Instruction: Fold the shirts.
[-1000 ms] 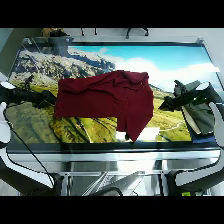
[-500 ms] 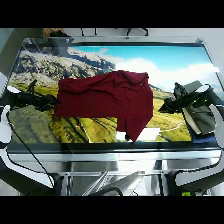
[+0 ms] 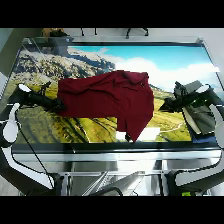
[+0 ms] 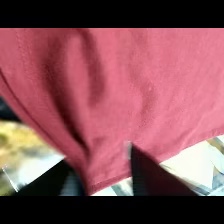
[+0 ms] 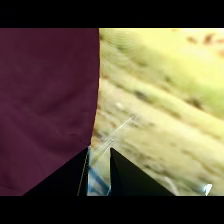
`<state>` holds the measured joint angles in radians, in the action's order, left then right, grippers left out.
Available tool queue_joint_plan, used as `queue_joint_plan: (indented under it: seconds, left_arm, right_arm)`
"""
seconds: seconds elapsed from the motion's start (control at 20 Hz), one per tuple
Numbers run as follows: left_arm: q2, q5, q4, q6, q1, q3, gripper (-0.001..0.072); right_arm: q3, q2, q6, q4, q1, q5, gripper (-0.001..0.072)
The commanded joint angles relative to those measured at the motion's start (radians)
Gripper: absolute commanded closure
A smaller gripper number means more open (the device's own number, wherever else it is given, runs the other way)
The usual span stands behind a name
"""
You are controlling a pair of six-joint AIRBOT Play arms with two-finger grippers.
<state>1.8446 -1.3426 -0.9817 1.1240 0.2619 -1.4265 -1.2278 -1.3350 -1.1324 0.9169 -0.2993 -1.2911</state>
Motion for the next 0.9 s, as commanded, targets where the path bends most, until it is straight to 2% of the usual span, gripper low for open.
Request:
queue_joint_plan:
  seconds: [0.0,0.05,0.15,0.2,0.25,0.3,0.5,0.55,0.6,0.65,0.75,0.85]
  left_arm:
    - [-0.002,0.02,0.007,-0.002,0.002,-0.001,0.0686]
    - [-0.002,0.032,0.007,-0.002,0.005,-0.001,0.0686]
    - [-0.002,0.036,0.006,-0.002,0.005,-0.001,0.0686]
    - [-0.002,0.035,0.006,-0.002,0.005,-0.001,0.0686]
    - [-0.002,0.036,0.006,-0.002,0.005,-0.001,0.0686]
    - [-0.002,0.037,0.007,-0.002,0.005,-0.001,0.0686]
    - [-0.002,0.022,0.009,-0.001,0.005,-0.001,0.0686]
    - [-0.002,0.003,0.016,-0.001,0.005,-0.002,0.0687]
    - [-0.002,-0.034,0.016,0.0,0.007,-0.013,0.0687]
    - [-0.005,-0.077,0.016,0.001,0.007,-0.035,0.0688]
    - [-0.04,-0.161,0.018,0.019,0.007,-0.086,0.0688]
    - [-0.111,-0.238,0.126,0.031,0.01,-0.151,0.0688]
  right_arm:
    - [0.0,-0.027,0.007,0.005,0.0,0.01,0.0439]
    - [0.0,-0.044,0.006,0.001,0.0,0.02,0.0247]
    - [0.0,-0.072,0.009,-0.033,0.005,0.03,0.0239]
    - [0.0,-0.082,0.017,-0.052,0.015,0.031,0.0267]
    - [0.0,-0.093,0.028,-0.069,0.029,0.031,0.0348]
    - [0.0,-0.101,0.034,-0.073,0.045,0.035,0.0369]
    - [0.0,-0.137,0.035,-0.097,0.122,0.06,0.0372]
    - [0.0,-0.137,0.038,-0.114,0.131,0.057,0.0394]
    - [-0.002,-0.131,0.061,-0.149,0.135,0.041,0.0604]
    - [-0.006,-0.12,0.079,-0.187,0.135,0.02,0.0694]
    - [-0.037,-0.066,0.089,-0.223,0.132,-0.019,0.0694]
    - [-0.097,0.027,0.09,-0.232,0.123,-0.034,0.0694]
